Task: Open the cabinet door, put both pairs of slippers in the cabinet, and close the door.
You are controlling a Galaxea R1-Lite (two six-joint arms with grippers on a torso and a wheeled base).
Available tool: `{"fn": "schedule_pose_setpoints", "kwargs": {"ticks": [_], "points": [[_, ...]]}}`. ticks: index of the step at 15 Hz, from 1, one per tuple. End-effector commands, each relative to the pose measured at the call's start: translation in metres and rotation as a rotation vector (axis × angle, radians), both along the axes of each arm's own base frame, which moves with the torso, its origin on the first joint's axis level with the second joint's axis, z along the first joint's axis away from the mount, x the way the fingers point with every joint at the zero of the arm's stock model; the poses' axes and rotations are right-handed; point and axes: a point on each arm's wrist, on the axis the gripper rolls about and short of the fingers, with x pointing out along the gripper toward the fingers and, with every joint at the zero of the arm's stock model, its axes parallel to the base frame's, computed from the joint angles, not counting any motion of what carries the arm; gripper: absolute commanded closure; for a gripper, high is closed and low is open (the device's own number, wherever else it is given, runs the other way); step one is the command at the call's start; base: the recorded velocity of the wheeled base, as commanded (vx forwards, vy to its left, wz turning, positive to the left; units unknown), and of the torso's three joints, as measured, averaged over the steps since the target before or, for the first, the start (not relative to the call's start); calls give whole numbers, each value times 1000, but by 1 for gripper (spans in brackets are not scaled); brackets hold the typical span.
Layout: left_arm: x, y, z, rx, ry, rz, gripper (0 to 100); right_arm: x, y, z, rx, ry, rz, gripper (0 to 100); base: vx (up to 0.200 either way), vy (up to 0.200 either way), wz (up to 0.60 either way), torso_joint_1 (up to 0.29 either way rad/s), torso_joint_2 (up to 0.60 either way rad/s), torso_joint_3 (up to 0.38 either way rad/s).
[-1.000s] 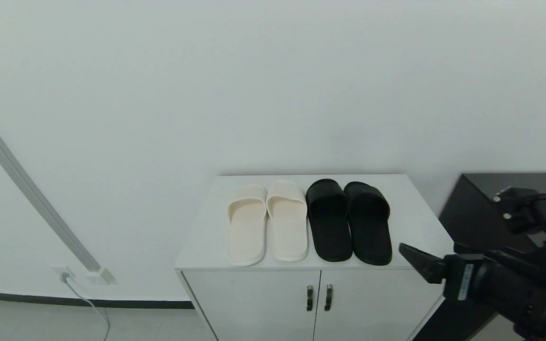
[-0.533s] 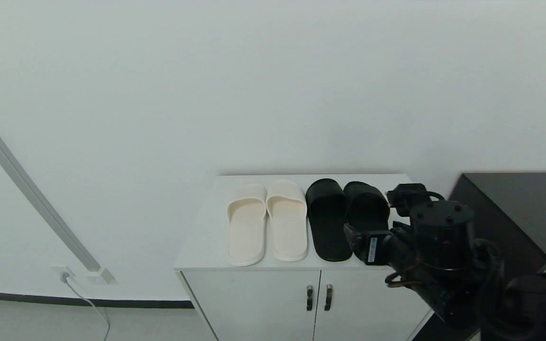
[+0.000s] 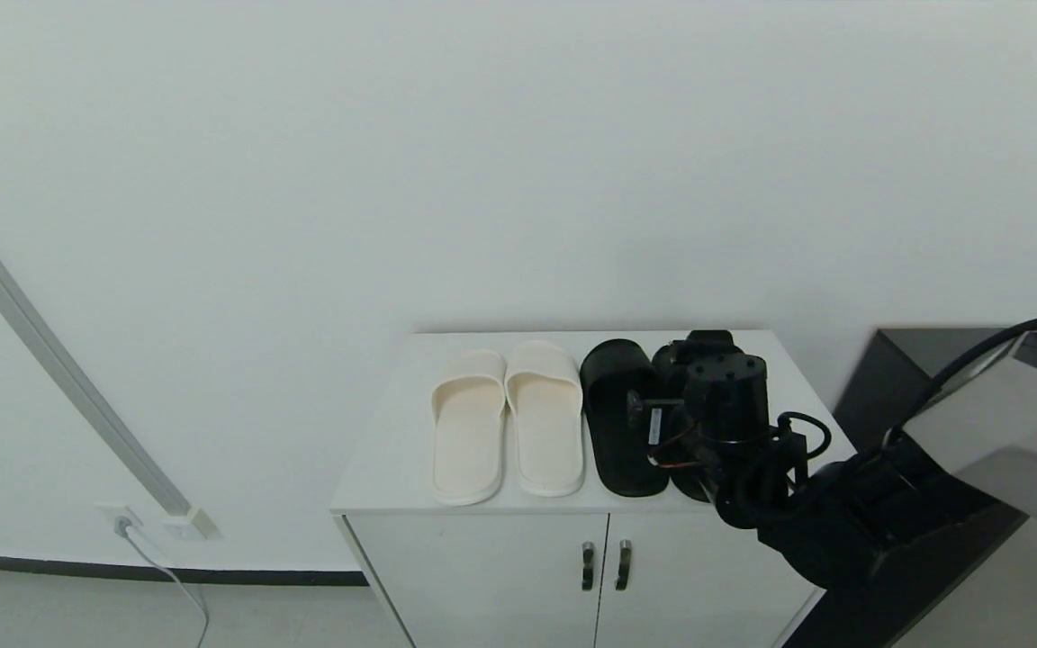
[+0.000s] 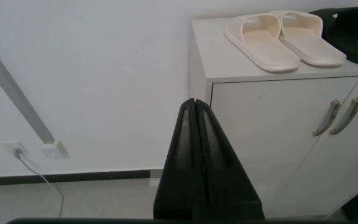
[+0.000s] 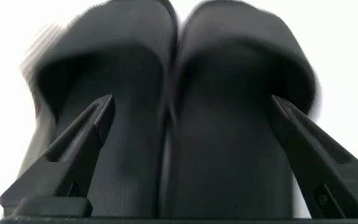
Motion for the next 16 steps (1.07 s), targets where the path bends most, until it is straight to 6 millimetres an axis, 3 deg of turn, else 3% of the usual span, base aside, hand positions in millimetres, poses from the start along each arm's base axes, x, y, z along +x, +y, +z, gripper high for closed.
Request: {"fn": "schedule_pose_setpoints", "kwargs": {"ticks": [1, 5, 10, 11, 14, 16], "points": [[0, 0, 0, 0, 1, 1, 100, 17, 11, -10, -20, -8, 3, 0, 0, 0, 0, 0, 0, 0], [0, 0, 0, -1, 1, 1, 100, 41, 23, -17, -45, -40, -3, 0, 0, 0, 0, 0, 0, 0], [0, 0, 0, -1, 1, 1, 100, 70, 13, -19, -31, -65, -76, 0, 0, 0, 0, 0, 0, 0], [0, 0, 0, -1, 1, 1, 100, 72, 12, -18, -31, -65, -80, 100, 0, 0, 0, 0, 0, 0], [0, 0, 0, -1, 3, 1, 100, 70, 13, -12, -25, -74, -77, 100, 0, 0, 0, 0, 0, 0], [0, 0, 0, -3, 3, 1, 100, 58, 13, 3, -13, -90, -63, 100, 0, 0, 0, 0, 0, 0]]}}
